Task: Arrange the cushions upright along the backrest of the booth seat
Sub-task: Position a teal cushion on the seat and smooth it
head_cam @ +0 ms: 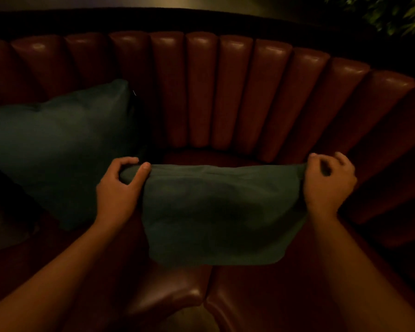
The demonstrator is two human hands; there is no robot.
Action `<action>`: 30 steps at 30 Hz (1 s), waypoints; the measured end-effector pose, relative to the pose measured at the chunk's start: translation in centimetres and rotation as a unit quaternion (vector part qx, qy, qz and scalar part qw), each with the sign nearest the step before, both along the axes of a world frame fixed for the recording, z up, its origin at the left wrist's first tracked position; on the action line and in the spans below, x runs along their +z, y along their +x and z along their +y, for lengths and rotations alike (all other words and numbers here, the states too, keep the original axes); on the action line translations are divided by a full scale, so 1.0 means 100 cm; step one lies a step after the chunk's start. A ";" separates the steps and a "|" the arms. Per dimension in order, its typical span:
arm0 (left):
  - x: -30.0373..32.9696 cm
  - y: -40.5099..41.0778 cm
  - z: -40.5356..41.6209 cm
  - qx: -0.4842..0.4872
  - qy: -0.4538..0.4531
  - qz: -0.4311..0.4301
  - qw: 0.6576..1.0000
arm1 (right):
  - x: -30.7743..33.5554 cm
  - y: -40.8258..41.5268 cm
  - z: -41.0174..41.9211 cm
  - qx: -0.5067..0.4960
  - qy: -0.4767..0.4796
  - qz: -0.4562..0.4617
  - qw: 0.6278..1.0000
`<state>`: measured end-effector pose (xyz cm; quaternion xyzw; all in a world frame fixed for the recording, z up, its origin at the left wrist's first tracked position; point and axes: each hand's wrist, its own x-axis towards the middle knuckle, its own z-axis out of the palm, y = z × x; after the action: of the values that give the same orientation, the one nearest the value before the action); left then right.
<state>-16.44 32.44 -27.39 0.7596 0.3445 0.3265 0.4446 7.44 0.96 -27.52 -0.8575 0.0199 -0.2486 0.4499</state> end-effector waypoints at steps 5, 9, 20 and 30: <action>-0.012 0.016 -0.003 0.019 -0.267 -0.115 0.957 | -0.010 -0.004 0.004 0.053 0.279 0.177 0.942; -0.021 0.023 0.003 0.068 -0.207 -0.084 0.972 | -0.013 -0.006 0.008 0.031 0.280 0.124 0.951; 0.006 0.038 0.011 0.115 -0.048 -0.092 0.988 | -0.005 -0.009 0.026 -0.028 0.238 0.029 0.970; -0.049 0.008 0.008 -0.070 -0.383 -0.186 0.902 | -0.046 -0.033 0.013 0.104 0.434 0.160 0.880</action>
<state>-15.66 33.23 -32.34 0.4784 0.3000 0.2730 0.7789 4.18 2.30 -32.12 -0.6016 0.1078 -0.0260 0.7911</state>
